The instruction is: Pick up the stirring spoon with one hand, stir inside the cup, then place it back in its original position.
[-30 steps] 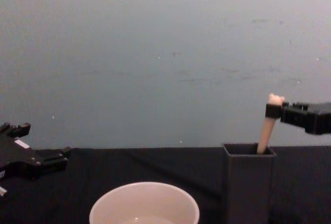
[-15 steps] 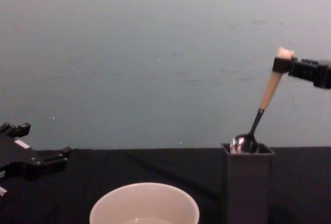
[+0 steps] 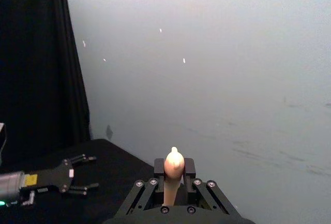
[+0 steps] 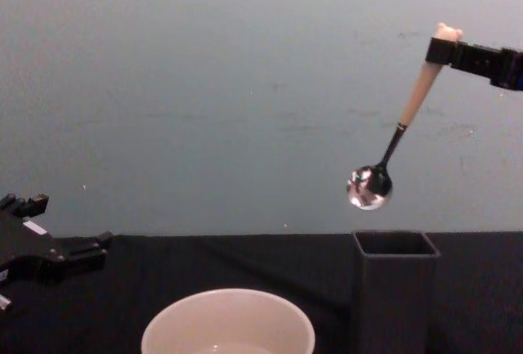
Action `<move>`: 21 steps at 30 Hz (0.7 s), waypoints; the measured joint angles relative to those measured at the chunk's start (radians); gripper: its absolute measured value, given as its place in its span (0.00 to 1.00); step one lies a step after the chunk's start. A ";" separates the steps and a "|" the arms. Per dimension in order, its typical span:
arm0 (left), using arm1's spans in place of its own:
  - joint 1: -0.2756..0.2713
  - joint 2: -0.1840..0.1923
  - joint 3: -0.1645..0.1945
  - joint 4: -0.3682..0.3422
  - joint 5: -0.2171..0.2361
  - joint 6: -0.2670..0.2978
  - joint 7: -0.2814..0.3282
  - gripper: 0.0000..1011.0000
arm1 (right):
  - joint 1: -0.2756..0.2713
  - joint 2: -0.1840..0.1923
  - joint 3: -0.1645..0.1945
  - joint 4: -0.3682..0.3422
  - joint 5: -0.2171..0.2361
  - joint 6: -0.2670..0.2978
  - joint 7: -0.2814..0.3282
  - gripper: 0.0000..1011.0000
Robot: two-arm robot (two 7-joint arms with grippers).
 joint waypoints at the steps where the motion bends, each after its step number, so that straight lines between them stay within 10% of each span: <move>1: 0.000 0.000 0.000 0.000 0.000 0.000 0.000 0.99 | 0.001 -0.001 -0.002 -0.001 0.002 0.000 0.000 0.22; 21: 0.000 0.000 0.000 0.000 0.000 0.000 0.000 0.99 | 0.028 -0.029 -0.124 0.001 0.022 0.034 0.047 0.22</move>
